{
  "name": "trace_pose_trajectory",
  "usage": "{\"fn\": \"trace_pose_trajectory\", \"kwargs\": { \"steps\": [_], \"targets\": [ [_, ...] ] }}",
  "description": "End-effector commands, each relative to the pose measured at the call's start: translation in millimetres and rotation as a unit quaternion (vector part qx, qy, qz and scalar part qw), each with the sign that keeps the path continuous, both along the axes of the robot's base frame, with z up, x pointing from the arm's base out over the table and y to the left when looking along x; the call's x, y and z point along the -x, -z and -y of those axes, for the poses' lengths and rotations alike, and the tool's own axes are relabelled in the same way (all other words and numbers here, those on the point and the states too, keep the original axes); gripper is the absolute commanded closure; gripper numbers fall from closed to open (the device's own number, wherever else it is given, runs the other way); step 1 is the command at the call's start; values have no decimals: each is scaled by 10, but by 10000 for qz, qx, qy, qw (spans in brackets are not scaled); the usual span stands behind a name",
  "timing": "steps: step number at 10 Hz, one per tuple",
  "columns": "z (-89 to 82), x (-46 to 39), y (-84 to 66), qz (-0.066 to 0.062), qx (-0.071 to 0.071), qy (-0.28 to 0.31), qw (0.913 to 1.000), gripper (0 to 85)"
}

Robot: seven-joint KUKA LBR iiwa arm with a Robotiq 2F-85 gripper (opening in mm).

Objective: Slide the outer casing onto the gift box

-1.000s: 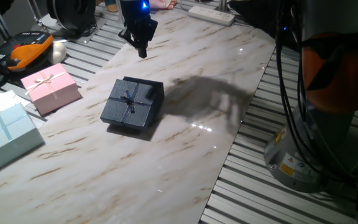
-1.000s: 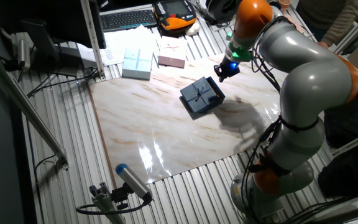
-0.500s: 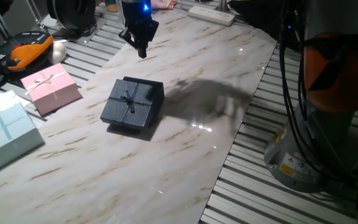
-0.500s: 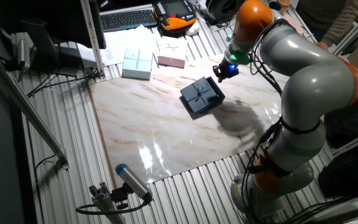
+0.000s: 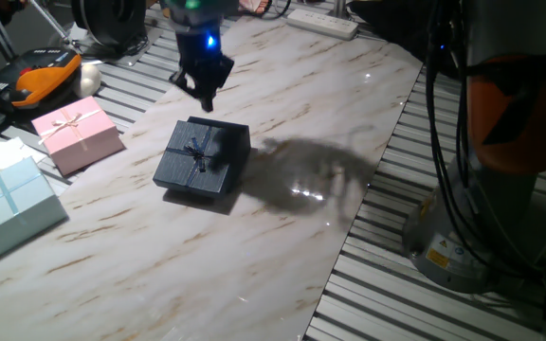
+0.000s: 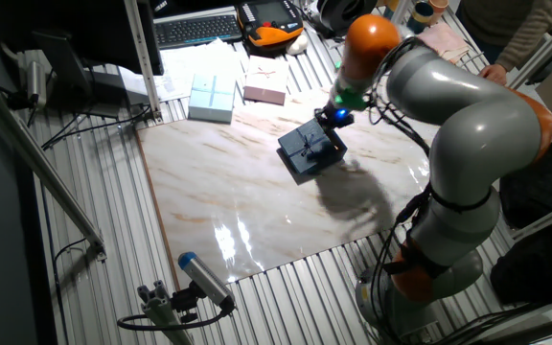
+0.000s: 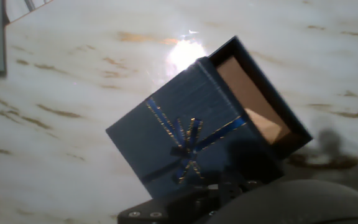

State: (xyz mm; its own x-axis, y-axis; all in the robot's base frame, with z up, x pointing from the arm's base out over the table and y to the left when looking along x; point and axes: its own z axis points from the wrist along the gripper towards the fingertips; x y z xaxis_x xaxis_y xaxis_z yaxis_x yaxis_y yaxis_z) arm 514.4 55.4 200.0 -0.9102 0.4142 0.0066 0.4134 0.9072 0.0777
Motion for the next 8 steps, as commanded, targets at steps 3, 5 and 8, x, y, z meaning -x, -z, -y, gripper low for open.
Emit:
{"fn": "trace_pose_trajectory", "kwargs": {
  "steps": [3, 5, 8],
  "targets": [
    [-168, -9, 117, 62, 56, 155, 9998, 850],
    [-230, -17, 239, 126, 78, 209, 9997, 850],
    [-341, 32, 402, 237, 109, 316, 9992, 850]
  ]
}}
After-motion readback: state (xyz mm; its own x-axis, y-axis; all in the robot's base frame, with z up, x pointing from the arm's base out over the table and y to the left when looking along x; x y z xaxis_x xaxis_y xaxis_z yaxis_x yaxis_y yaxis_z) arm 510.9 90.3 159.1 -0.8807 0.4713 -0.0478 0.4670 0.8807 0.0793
